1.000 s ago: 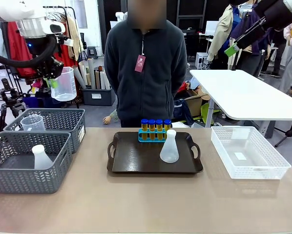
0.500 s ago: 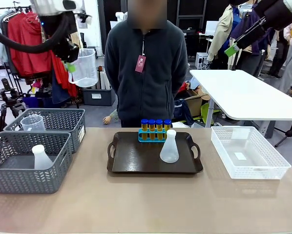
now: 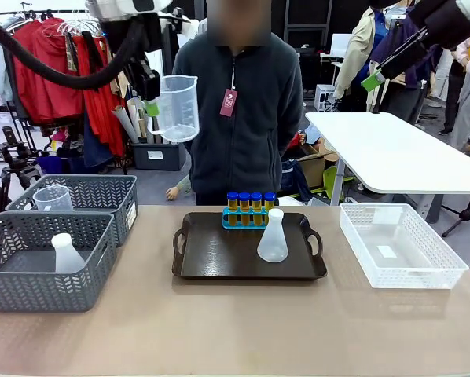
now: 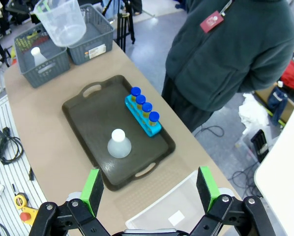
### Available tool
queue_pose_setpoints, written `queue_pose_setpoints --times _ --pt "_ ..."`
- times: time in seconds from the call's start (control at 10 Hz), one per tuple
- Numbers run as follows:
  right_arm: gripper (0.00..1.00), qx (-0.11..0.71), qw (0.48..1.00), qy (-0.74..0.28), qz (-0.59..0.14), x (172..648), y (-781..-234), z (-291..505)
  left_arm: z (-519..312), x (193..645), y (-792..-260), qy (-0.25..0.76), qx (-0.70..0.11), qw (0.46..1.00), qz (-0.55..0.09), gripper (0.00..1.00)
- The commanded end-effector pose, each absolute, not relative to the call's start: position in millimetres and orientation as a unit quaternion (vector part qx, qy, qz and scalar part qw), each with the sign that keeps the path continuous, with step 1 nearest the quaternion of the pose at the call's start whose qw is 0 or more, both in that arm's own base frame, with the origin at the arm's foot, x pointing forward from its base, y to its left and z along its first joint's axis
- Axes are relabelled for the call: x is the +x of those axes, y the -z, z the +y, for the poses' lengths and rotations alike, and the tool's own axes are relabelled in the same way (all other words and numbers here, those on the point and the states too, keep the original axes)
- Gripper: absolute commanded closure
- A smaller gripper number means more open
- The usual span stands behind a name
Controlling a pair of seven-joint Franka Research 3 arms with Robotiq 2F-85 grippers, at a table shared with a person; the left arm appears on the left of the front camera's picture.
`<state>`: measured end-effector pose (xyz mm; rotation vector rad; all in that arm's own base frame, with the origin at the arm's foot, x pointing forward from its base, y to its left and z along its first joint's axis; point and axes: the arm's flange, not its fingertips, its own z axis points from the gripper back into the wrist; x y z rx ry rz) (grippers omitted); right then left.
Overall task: Prepare the laboratory tools.
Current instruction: Pick up one Large Measuring Cup and place it on the Handle tray.
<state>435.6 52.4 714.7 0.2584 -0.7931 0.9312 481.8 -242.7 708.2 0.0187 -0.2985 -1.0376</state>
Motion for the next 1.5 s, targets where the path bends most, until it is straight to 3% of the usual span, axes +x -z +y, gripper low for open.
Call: queue_pose_setpoints --times 0.0,0.3,1.3,1.4 --pt "0.0 0.122 0.808 -0.439 -0.373 434.8 -715.7 52.4 -247.6 484.8 -692.3 0.532 -0.01 0.835 -0.144 1.0" --pt "0.0 0.122 0.808 -0.439 -0.373 434.8 -715.7 52.4 -271.2 493.1 -660.2 0.562 -0.026 0.816 -0.129 1.0" --pt "0.0 0.122 0.808 -0.439 -0.373 434.8 -715.7 52.4 -282.0 502.5 -653.6 0.558 -0.018 0.82 -0.125 1.0" --pt "0.0 0.122 0.808 -0.439 -0.373 434.8 -715.7 52.4 -285.8 511.1 -639.8 0.568 -0.037 0.817 -0.096 1.0"
